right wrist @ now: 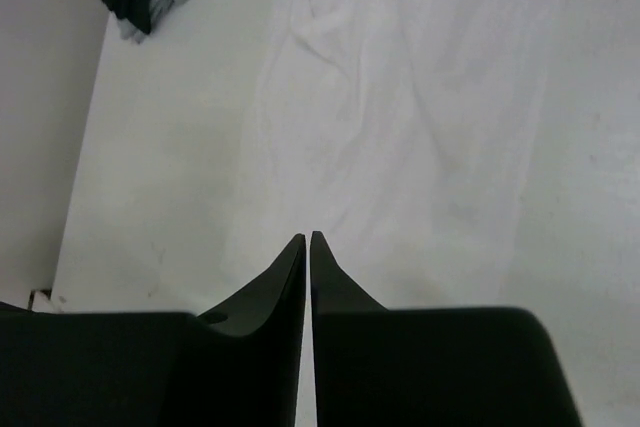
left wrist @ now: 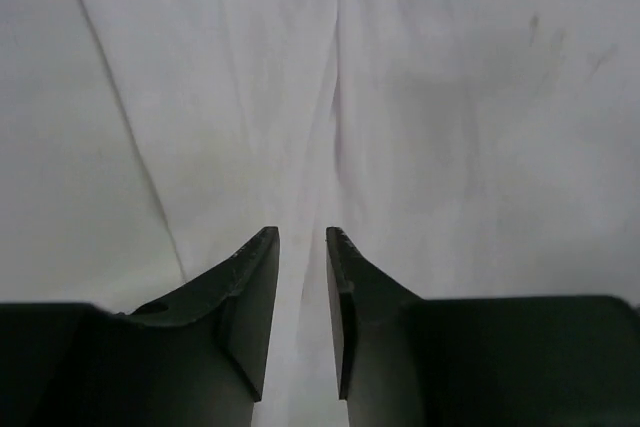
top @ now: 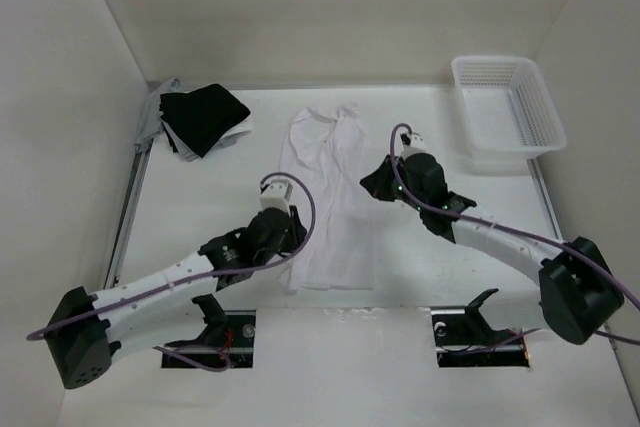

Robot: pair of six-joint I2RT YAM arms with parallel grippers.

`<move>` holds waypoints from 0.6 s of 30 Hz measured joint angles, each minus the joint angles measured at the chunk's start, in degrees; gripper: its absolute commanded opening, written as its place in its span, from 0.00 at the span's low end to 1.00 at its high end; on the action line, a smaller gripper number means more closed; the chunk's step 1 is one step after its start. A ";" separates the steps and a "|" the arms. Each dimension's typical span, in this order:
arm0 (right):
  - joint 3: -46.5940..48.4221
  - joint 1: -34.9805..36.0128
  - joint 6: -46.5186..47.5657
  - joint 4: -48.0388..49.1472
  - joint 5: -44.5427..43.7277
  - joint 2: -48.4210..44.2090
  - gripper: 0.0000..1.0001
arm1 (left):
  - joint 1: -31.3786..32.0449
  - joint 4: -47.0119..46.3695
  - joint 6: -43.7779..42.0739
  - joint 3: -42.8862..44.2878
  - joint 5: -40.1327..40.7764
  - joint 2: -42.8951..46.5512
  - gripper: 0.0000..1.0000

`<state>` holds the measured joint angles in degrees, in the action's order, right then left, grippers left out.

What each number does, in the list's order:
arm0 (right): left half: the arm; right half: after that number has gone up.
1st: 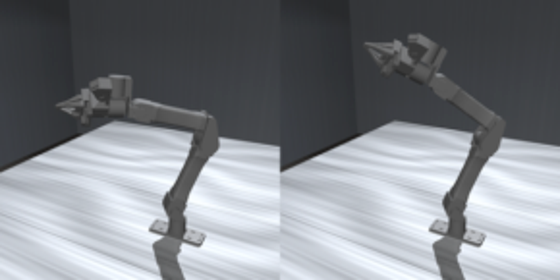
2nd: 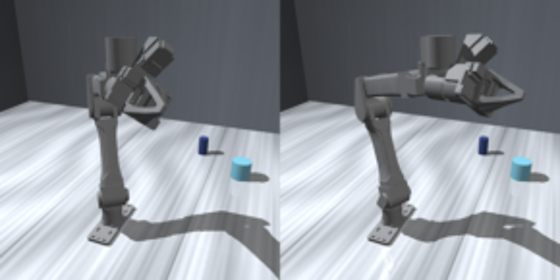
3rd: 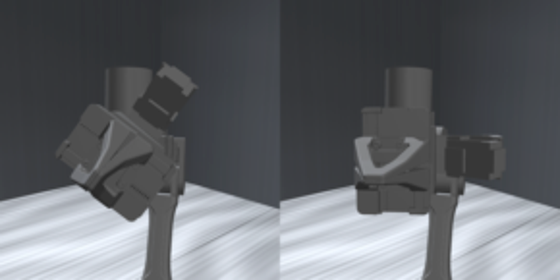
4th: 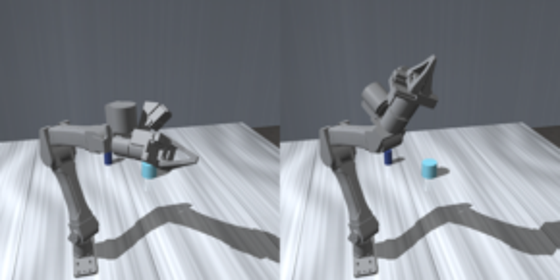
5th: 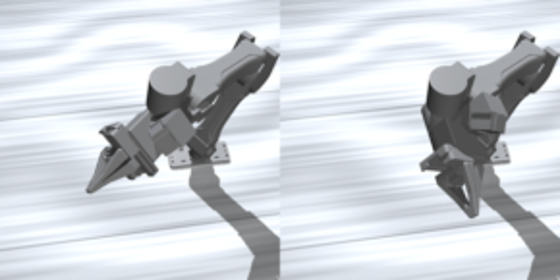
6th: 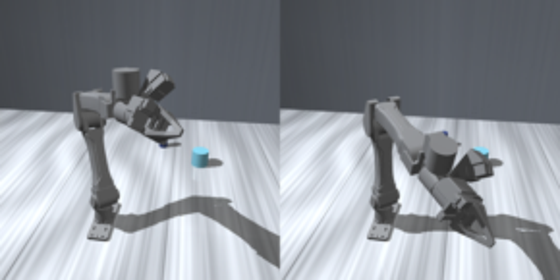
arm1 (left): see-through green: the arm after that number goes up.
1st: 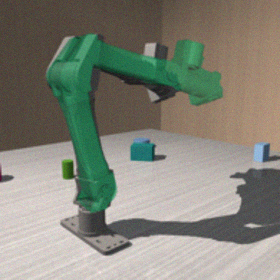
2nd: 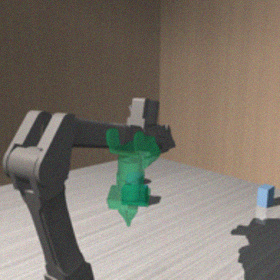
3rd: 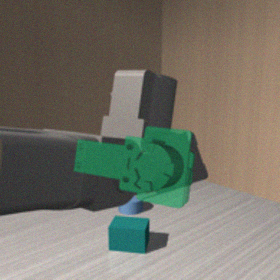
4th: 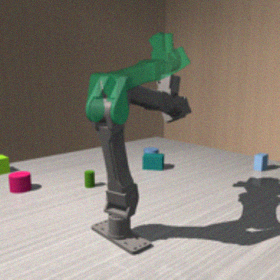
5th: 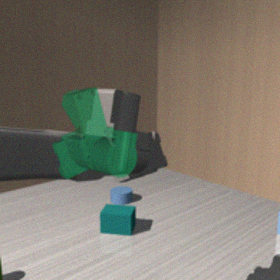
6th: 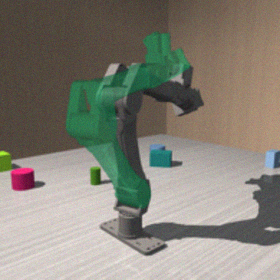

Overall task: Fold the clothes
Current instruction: Flatten the tank top out

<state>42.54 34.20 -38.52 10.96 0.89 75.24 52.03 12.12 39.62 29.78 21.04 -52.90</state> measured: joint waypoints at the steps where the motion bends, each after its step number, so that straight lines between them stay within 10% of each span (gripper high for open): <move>1: -2.80 0.55 -0.11 -0.04 -0.39 -2.38 0.13 | 2.08 2.78 1.66 -0.81 0.68 1.57 0.36; 12: -12.63 -0.98 -0.31 4.50 -1.86 -9.88 0.29 | 18.47 20.46 19.32 -1.64 9.20 -0.52 0.40; 18: -12.63 -1.31 -0.31 4.94 -1.05 -7.21 0.36 | 18.53 20.81 21.05 -1.64 10.34 -4.07 0.17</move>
<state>29.91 32.88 -38.83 15.90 -0.16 68.03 70.57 32.93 60.66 28.14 31.38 -56.97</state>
